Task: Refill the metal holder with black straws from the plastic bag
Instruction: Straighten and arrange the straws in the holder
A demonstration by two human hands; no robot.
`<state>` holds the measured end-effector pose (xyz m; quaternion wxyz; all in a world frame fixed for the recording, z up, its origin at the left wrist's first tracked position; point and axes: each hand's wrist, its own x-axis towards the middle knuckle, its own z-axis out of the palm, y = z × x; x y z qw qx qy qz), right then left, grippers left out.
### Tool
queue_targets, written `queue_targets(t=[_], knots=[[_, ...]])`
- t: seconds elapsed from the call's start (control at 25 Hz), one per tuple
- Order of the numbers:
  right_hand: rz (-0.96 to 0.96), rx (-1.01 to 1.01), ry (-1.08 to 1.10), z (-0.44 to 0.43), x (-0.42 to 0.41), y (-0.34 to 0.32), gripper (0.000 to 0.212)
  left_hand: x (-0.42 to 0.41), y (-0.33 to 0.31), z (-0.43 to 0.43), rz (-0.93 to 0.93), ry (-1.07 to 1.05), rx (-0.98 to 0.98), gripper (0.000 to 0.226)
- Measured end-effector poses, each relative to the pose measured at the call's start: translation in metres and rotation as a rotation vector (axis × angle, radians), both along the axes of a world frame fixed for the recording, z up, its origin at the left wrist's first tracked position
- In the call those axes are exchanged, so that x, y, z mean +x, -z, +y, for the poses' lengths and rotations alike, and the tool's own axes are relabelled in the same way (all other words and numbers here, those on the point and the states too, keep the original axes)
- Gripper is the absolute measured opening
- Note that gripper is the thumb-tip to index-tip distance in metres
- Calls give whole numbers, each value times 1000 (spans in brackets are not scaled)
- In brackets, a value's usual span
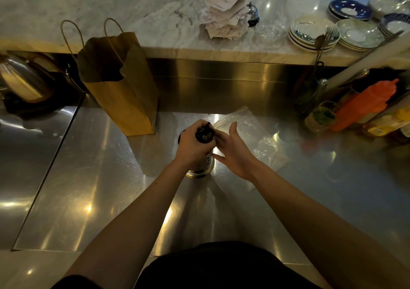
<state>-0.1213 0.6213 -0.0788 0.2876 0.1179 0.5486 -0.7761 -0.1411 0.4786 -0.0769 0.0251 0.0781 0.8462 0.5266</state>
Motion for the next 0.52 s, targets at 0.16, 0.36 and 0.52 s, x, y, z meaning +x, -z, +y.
queue_targets(t=[0.16,0.36,0.52], knots=[[-23,22,43,1,0,1,85,0,0,1,-103,-133,164,28],[39,73,44,-2,2,5,80,-4,-5,6,-205,-141,143,48],[124,194,83,-3,0,-3,61,0,-2,5,-127,-78,51,53]])
